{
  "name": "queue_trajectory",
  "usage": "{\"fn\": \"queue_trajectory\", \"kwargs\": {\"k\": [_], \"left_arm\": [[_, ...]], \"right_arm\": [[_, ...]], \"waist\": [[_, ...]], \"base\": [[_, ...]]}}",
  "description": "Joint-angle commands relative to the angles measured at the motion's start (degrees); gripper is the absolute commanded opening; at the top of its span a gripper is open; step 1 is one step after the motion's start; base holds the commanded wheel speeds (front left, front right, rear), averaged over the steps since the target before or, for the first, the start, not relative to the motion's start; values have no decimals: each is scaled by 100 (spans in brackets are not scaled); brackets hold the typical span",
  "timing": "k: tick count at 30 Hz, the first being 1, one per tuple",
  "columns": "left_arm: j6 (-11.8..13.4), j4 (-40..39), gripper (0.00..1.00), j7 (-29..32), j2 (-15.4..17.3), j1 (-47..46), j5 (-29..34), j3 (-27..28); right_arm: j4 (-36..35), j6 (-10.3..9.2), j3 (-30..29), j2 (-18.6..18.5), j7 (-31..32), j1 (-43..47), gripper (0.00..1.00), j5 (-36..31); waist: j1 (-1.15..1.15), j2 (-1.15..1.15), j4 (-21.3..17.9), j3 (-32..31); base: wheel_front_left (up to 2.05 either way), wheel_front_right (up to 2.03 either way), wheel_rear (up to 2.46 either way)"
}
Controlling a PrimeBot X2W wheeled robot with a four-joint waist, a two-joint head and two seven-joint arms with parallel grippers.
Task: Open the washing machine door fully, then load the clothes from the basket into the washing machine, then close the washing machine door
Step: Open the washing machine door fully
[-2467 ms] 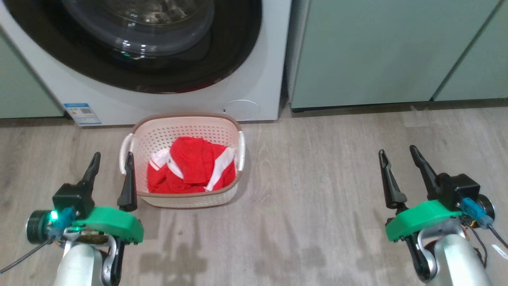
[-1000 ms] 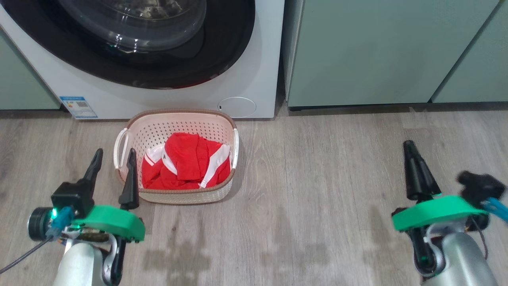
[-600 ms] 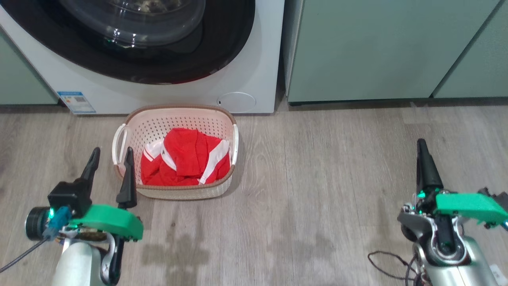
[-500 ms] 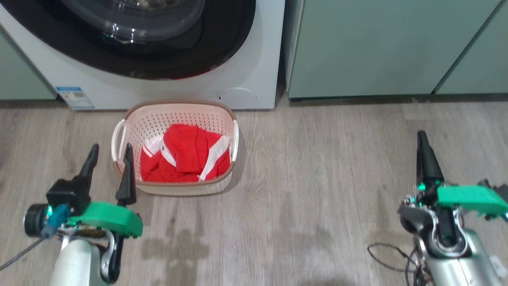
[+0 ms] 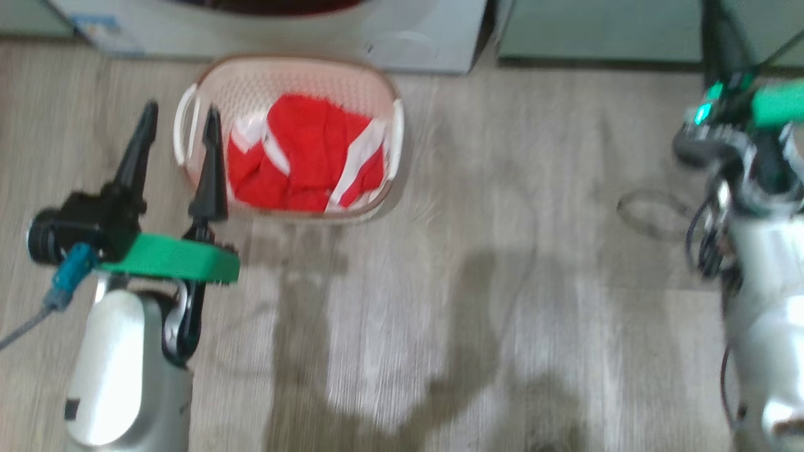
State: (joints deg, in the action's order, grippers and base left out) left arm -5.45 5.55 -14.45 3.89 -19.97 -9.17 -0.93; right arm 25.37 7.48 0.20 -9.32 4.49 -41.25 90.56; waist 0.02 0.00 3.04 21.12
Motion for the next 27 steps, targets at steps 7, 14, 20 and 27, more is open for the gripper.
{"fn": "queue_trajectory", "kwargs": {"k": [7, 14, 20, 27], "left_arm": [[-67, -373, 100, -55, -2, -502, -79, 23], [-96, -406, 100, -55, -63, -696, -142, -53], [-115, -405, 100, -55, -88, -807, -193, -93], [-124, -408, 100, -55, -98, -865, -264, -157]], "right_arm": [[961, 1, 470, -174, 693, -1571, 0, -43], [1936, 1, 744, 9, 890, -2956, 0, -289], [2577, 1, 803, 148, 906, -3854, 0, -401], [3093, 1, 803, 189, 875, -4476, 0, -475]], "waist": [[-2, 0, 644, 829], [-2, 0, 908, 1167], [-2, 0, 1093, 1374], [-2, 0, 1255, 1510]], "base": [[0, 0, 0], [0, 0, 0], [0, 0, 0], [0, 0, 0]]}}
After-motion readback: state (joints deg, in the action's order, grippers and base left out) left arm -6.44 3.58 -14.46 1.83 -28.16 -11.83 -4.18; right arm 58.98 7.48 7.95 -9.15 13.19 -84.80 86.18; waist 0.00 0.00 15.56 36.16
